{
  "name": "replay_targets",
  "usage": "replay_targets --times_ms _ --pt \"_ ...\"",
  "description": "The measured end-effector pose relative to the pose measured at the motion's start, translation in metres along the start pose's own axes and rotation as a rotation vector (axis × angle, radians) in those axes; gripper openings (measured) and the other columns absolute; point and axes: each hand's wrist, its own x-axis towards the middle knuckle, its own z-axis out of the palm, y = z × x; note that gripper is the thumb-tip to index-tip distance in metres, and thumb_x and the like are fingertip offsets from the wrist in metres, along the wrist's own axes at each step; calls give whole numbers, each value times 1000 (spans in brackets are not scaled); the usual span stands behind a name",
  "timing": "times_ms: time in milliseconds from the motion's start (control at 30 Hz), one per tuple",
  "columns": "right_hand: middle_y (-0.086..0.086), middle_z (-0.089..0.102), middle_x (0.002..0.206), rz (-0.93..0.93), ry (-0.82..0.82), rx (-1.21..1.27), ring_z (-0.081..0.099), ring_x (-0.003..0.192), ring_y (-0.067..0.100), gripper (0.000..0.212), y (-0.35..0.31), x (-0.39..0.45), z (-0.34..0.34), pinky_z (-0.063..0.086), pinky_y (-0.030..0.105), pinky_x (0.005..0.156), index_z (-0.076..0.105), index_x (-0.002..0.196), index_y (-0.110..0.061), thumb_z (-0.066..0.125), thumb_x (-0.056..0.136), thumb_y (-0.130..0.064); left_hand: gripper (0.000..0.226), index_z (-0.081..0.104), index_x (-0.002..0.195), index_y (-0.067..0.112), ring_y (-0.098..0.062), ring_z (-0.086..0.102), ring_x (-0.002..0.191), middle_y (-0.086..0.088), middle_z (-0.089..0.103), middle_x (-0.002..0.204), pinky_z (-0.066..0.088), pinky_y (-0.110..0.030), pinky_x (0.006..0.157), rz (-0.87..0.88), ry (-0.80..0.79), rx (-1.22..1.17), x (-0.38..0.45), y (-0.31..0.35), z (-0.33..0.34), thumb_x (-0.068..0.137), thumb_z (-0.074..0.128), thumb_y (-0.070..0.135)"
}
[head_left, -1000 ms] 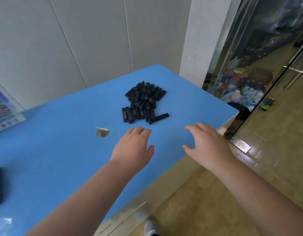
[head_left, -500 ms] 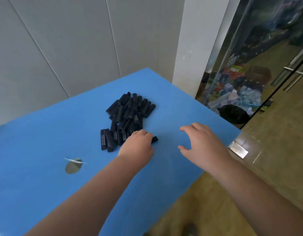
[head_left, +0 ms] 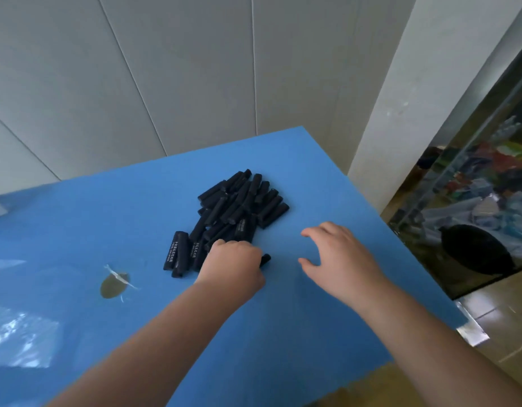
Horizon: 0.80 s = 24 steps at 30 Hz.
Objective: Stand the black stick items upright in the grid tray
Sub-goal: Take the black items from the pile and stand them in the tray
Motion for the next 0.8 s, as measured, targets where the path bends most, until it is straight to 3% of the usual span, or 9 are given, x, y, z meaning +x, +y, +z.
replay_targets --times_ms 133,300,433,533,667,800 --pt "-6 53 127 -48 -27 4 48 124 19 48 12 15 1 46 35 97 54 135 -25 62 92 -44 15 57 76 18 -20 54 70 3 54 74 42 -32 74 -98 53 -135 4 5 -1 83 49 28" --pt "-5 54 125 -169 -35 -25 49 122 21 43 15 44 2 46 34 92 56 133 -22 60 93 -38 14 59 82 21 -13 56 63 4 59 73 53 -36 60 -271 189 -552 4 7 -8 85 51 32" --pt "-2 53 125 -255 -89 -18 48 121 23 30 8 80 6 48 39 92 58 124 -16 58 95 -22 8 55 82 19 -14 42 43 -5 60 72 42 -29 41 -402 179 -818 6 5 -12 84 51 26" --pt "-2 52 125 -277 -122 -9 47 121 23 28 2 102 12 50 42 89 59 122 -16 53 94 -12 5 57 83 24 -8 39 38 5 54 58 37 -22 38 -470 173 -987 6 2 -13 85 52 24" --pt "-2 55 120 -296 -125 -62 52 114 25 23 2 110 19 50 41 85 57 117 -18 56 94 -16 12 63 85 33 -7 39 38 16 48 51 33 -17 36 -545 184 -1208 2 0 -19 84 57 22" --pt "-5 57 109 -333 -92 -114 52 107 24 21 7 104 24 48 36 77 62 111 -22 54 93 -14 14 67 86 36 -13 51 59 6 60 69 42 -30 55 -547 153 -1347 -3 -3 -27 79 59 26"
